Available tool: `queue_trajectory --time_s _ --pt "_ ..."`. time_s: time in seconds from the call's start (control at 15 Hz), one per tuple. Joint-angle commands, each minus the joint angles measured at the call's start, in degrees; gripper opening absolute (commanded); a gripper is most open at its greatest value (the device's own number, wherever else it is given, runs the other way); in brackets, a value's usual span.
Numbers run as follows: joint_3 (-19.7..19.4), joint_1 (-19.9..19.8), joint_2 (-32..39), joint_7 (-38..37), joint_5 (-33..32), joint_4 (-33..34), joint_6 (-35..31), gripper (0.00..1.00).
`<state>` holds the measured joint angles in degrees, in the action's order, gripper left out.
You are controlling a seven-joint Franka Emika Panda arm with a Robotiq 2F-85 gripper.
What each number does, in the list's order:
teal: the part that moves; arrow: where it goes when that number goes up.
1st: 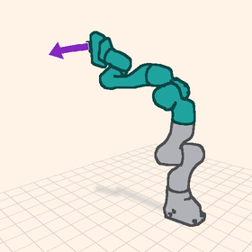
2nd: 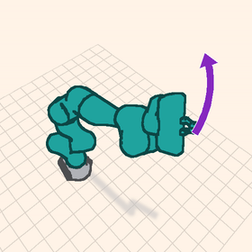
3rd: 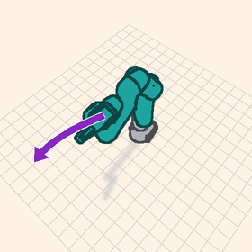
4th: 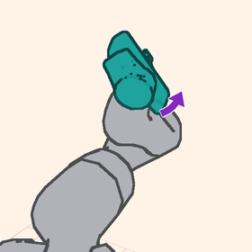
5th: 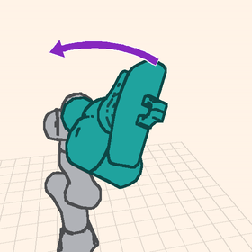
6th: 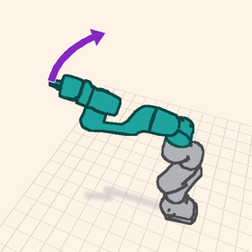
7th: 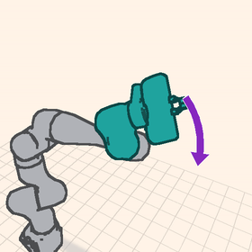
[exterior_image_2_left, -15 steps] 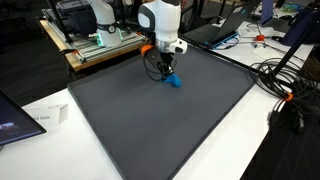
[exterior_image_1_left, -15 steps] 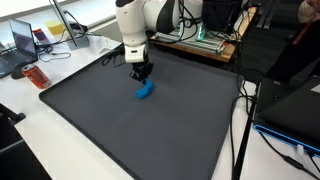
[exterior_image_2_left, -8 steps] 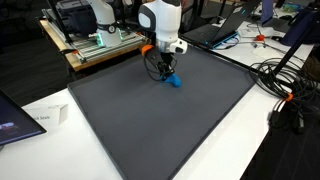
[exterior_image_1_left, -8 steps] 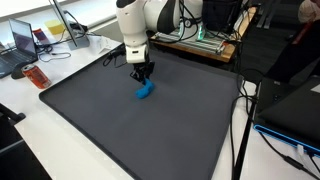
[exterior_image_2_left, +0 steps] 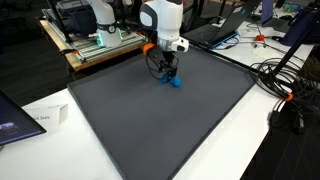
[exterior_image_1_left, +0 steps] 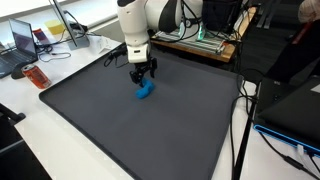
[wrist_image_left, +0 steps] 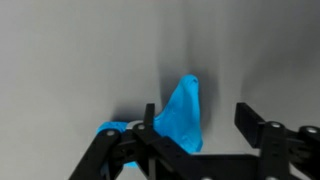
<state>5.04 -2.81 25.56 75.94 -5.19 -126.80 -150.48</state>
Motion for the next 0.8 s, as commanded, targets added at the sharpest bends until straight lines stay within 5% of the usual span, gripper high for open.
queue_trajectory --time_s 0.0,0.33,0.73 --pt "1.15 -1.63 -3.27 0.01 0.21 -1.79 -0.99 1.0" --pt "3.45 -4.19 -8.89 -0.83 7.23 -6.1 -2.99 1.0" --pt "5.29 -6.3 -15.96 -0.8 18.63 -15.72 -13.37 1.0"
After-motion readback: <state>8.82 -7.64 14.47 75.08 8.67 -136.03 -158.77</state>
